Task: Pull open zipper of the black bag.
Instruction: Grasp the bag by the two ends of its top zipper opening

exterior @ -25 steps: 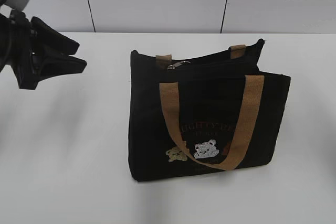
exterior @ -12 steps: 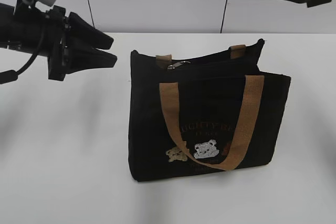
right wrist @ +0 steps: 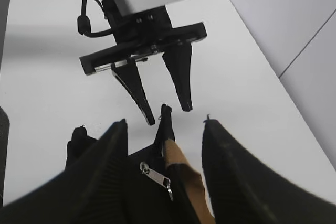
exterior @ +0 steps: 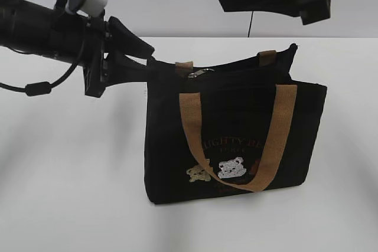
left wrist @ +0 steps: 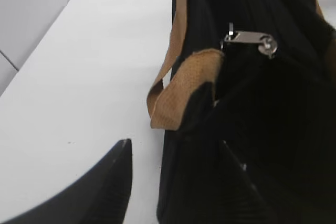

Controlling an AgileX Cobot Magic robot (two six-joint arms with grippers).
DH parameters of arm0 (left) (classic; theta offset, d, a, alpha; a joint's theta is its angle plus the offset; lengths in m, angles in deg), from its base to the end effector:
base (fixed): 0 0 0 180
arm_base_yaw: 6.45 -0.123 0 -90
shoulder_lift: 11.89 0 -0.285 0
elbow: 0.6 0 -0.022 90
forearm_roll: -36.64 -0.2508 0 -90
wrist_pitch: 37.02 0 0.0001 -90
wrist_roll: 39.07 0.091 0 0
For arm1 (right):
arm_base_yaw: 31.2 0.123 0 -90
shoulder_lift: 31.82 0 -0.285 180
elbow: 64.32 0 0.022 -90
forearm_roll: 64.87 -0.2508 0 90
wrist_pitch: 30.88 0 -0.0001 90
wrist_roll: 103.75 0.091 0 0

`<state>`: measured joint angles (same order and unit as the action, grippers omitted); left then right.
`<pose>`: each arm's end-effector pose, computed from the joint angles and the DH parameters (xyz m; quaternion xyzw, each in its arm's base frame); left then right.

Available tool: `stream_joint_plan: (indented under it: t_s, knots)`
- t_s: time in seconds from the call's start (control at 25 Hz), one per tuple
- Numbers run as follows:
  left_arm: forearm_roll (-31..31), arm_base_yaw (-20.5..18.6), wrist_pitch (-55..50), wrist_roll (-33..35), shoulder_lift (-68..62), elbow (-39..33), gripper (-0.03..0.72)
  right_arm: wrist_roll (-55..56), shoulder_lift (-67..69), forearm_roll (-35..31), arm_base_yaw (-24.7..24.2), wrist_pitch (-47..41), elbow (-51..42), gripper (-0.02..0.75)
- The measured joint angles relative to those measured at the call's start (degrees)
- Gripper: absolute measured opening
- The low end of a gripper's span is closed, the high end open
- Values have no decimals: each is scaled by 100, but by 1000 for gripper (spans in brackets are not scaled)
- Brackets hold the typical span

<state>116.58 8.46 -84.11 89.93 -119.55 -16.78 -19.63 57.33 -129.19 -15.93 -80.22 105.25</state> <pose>0.3232 -0.1540 0.2290 0.6029 0.6158 -0.2231 0.4555 0.2731 0.1391 0.3485 -0.5450 0.6475 0.2208 0.4847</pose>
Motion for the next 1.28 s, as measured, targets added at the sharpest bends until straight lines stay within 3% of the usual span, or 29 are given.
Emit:
stream_joint_plan:
  t_s: [0.4,0.48,0.68,0.72,1.04,1.28]
  knots:
    - [156,8,-29,82,-236,144,373,155,64,10,96,13,0,357]
    - [158,23,-44,82,-236,150,319,227,144,71,96,-32,0,357]
    - [158,29,-92,91,-236,150,74,607,247,588,96,-177,187,354]
    - [158,29,-92,95,-236,150,59,816,308,778,96,-271,344,345]
    - [153,29,-133,98,-236,150,59,1504,1167,2114,103,-1855,2044,290]
    - [153,29,-137,98,-236,150,59,1477,1553,2946,504,-1964,2608,290]
